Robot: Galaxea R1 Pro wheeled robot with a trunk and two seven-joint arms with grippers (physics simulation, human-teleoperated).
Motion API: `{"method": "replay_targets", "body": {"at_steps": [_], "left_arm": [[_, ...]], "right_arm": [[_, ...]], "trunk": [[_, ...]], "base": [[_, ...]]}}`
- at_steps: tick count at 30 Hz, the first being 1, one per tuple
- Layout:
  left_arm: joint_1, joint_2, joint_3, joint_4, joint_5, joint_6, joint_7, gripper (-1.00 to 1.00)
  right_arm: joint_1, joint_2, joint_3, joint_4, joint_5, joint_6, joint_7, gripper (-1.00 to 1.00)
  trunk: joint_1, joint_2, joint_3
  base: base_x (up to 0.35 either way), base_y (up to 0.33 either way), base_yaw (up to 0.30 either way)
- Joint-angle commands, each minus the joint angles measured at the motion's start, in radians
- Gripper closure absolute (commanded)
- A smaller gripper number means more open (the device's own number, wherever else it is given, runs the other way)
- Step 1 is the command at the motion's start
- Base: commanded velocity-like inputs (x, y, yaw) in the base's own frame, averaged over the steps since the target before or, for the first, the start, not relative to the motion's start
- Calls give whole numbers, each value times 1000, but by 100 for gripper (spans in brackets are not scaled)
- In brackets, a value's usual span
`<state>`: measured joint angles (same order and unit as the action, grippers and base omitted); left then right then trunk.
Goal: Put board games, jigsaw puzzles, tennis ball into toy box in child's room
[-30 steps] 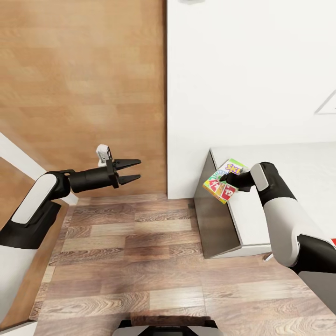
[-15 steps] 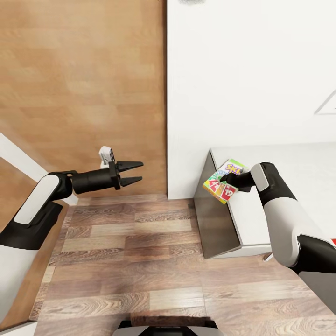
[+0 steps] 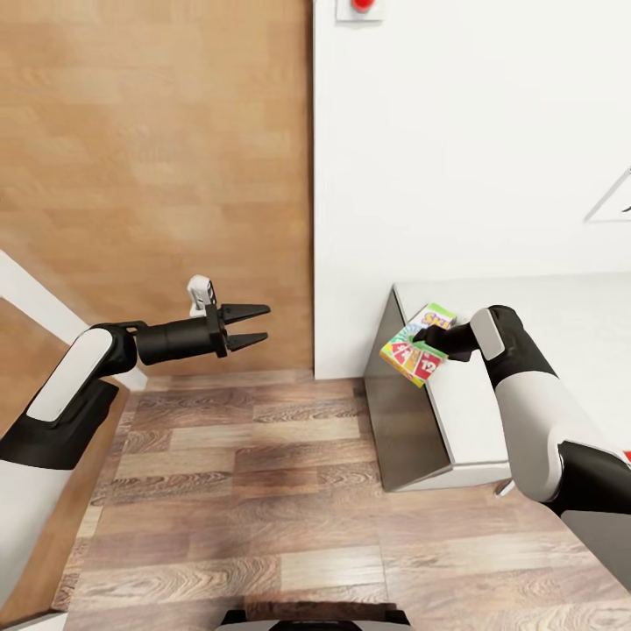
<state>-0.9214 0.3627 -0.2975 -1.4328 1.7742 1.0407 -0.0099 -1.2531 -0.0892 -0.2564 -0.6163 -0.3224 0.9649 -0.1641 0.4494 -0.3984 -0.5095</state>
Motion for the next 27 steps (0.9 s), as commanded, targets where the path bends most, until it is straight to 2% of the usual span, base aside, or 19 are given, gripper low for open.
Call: {"method": "replay_targets", "body": {"at_steps": [1, 16, 27], "left_arm": [[-1, 1, -2, 0, 0, 1, -1, -100], [-1, 1, -3, 0, -1, 1, -1, -100], [-1, 1, -5, 0, -1, 1, -1, -100]], "right_arm": [[-1, 0, -1, -1, -10, 3, -9, -100], [1, -3, -3, -2, -12, 9, -11, -100], [2, -3, -5, -2, -12, 11, -11, -100]], "trunk": [[1, -2, 0], [1, -2, 24], [1, -2, 42]], "base": [[0, 0, 0], [-10, -3, 0], [-190, -158, 0]]}}
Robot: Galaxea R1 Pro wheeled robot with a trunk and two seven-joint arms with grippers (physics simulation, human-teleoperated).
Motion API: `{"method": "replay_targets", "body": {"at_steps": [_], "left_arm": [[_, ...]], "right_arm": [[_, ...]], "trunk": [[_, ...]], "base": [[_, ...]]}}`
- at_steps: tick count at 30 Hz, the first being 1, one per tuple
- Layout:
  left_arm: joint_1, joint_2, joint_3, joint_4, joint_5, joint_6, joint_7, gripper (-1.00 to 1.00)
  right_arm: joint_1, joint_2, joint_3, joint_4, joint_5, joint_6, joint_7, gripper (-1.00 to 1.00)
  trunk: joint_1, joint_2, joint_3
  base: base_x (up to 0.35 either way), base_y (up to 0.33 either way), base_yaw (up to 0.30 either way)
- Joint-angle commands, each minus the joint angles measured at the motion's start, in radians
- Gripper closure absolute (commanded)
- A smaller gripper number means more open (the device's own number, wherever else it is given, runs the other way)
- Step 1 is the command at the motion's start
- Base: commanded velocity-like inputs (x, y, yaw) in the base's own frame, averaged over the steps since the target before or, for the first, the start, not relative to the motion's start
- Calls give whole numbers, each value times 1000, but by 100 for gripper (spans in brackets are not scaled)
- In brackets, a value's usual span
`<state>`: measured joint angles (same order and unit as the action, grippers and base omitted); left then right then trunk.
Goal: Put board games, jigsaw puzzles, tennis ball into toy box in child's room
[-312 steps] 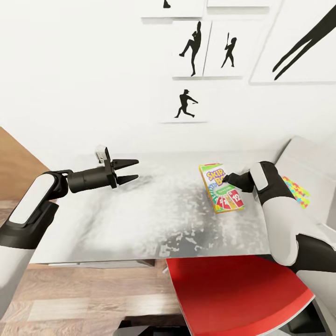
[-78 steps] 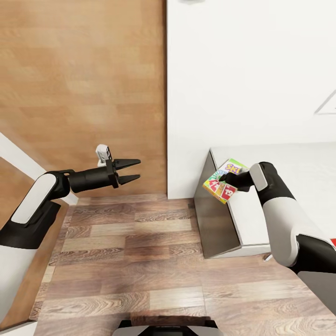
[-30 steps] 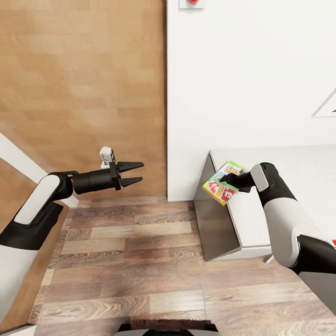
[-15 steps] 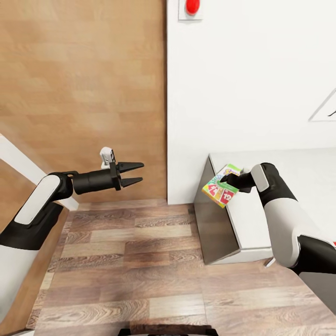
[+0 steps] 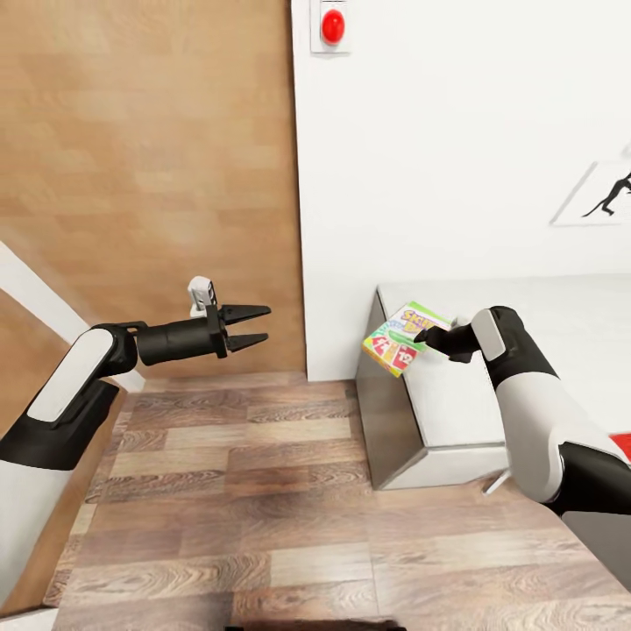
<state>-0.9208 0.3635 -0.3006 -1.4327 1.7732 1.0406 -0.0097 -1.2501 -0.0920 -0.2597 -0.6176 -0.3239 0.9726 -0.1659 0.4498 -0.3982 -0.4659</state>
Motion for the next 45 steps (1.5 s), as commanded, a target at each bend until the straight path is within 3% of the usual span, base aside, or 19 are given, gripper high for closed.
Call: {"method": "replay_targets", "body": {"at_steps": [1, 16, 23, 30, 37, 45], "left_arm": [[-1, 1, -2, 0, 0, 1, -1, -100], [-1, 0, -3, 0, -2, 1, -1, -100], [-1, 1, -3, 2, -5, 1, -1, -100], [19, 6, -3, 7, -10, 2, -2, -100], [61, 13, 3, 12, -13, 3, -1, -100], [129, 58, 8, 21, -26, 3, -1, -100]], "right_arm": [[-1, 0, -2, -1, -11, 3, -9, -100], [6, -3, -6, -9, -13, 8, 7, -100], [40, -4, -8, -154, -16, 66, 131, -100], [131, -8, -9, -379, -37, 75, 325, -100], [237, -11, -11, -528, -103, 75, 469, -100], [433, -49, -12, -698, -258, 75, 632, -100]], "trunk": [[0, -2, 0], [0, -2, 24], [0, -2, 36], [0, -2, 47], [0, -2, 58], [0, -2, 71]], "base": [[-235, -213, 0], [-158, -171, 0], [-15, -20, 0], [-3, -4, 0], [0, 0, 0], [0, 0, 0]]}}
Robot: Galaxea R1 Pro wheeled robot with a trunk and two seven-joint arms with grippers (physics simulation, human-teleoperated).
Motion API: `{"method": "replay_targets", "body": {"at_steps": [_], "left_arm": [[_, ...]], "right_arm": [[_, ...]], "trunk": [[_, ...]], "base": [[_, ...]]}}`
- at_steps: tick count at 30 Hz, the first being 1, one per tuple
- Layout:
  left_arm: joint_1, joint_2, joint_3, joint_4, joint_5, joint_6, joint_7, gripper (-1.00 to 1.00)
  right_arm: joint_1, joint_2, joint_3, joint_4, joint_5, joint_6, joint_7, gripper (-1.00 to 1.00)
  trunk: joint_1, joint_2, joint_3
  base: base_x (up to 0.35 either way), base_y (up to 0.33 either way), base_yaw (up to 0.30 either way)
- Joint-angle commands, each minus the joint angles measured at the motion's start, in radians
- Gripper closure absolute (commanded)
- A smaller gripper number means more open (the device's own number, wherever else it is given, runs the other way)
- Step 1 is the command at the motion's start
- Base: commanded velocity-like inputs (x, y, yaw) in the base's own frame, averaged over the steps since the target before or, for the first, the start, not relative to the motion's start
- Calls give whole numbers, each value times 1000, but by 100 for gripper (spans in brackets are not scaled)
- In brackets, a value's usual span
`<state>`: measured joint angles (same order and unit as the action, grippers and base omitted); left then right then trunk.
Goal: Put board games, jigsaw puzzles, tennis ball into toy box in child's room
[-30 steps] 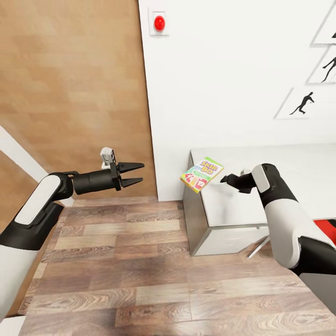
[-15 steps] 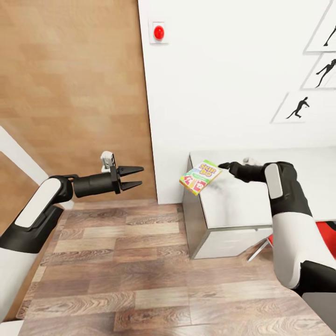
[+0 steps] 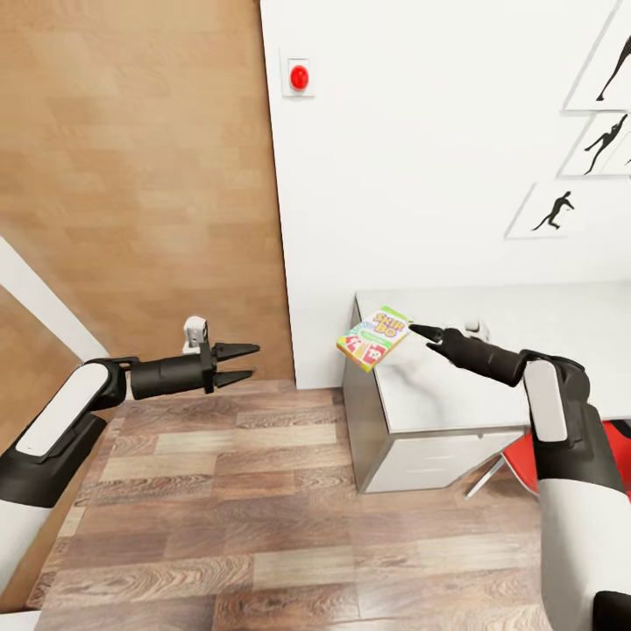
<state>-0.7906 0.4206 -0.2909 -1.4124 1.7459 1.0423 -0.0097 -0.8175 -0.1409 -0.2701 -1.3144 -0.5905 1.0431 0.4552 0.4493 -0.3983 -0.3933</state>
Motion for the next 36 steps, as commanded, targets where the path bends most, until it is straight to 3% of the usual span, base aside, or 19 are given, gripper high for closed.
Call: {"method": "replay_targets", "body": {"at_steps": [1, 2, 7, 14, 22, 30, 36], "left_arm": [[8, 7, -1, 2, 1, 1, -1, -100], [28, 20, 0, 10, -1, 1, -2, -100], [82, 54, 0, 46, -2, 1, -7, -100], [167, 81, 1, 97, -2, 0, -15, -100], [225, 87, 4, 112, -4, -3, -15, -100], [244, 97, 51, 119, -5, -1, -16, -100], [252, 98, 60, 119, -5, 1, -17, -100]], "right_arm": [[27, -6, -2, -22, -12, 4, 29, -100], [83, -16, -2, -63, -56, 4, 67, -100], [223, -28, -4, -150, -160, 4, 161, -100], [359, -22, -3, -197, -228, 2, 262, -100], [409, -17, 7, -208, -241, -87, 322, -100], [452, -16, 8, -210, -241, -148, 429, -100], [467, -16, 8, -212, -233, -159, 472, -100]], "trunk": [[1, -2, 0], [1, -2, 2], [1, -2, 10], [1, -2, 21], [1, -2, 34], [1, -2, 47], [1, -2, 57]], "base": [[0, 0, 0], [0, 0, 0], [0, 0, 0], [0, 0, 0], [0, 0, 0], [0, 0, 0], [0, 0, 0]]}}
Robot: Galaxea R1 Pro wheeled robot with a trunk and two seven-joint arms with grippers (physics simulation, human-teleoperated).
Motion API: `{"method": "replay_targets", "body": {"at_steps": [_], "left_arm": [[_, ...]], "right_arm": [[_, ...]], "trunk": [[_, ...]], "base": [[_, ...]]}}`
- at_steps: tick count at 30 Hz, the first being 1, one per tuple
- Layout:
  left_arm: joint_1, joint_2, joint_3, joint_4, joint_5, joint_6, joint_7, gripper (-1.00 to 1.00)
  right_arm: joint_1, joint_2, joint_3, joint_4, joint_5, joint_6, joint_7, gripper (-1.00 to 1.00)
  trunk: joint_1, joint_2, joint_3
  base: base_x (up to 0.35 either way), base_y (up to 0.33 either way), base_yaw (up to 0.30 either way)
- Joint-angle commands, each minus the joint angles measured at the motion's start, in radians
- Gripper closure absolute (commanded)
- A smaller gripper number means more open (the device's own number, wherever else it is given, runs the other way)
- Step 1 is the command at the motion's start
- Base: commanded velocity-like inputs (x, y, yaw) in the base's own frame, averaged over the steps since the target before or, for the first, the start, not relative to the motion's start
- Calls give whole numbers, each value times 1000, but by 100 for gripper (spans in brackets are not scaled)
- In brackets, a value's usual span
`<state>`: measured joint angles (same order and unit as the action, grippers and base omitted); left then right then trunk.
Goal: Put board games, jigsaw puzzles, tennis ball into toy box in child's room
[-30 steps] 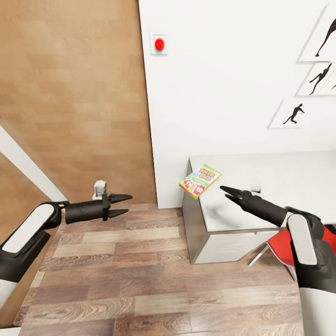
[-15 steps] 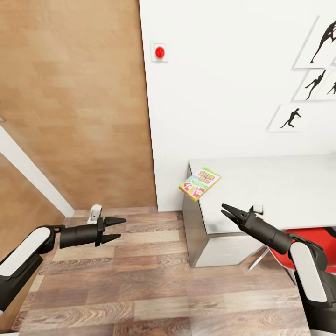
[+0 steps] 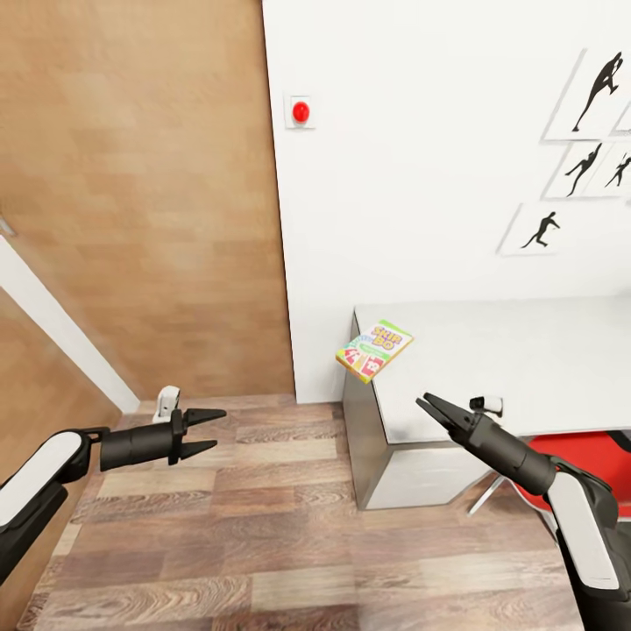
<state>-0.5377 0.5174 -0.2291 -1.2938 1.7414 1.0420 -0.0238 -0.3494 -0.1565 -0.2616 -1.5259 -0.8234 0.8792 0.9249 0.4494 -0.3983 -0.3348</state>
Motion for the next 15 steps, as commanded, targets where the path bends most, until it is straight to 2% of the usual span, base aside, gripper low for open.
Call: {"method": "replay_targets", "body": {"at_steps": [1, 10, 15], "left_arm": [[0, 1, -1, -1, -1, 1, -3, -100], [12, -4, 0, -5, -1, 2, -2, -100], [14, -5, 0, -6, 0, 3, -2, -100]], "right_arm": [[1, 0, -1, -1, 0, 4, 5, -100], [39, -1, -8, -12, -6, 4, 19, -100], [60, -2, -30, -14, -8, 4, 52, -100]], "trunk": [[1, -2, 0], [1, -2, 15], [1, -2, 23]], "base": [[0, 0, 0], [0, 0, 0], [0, 0, 0]]}}
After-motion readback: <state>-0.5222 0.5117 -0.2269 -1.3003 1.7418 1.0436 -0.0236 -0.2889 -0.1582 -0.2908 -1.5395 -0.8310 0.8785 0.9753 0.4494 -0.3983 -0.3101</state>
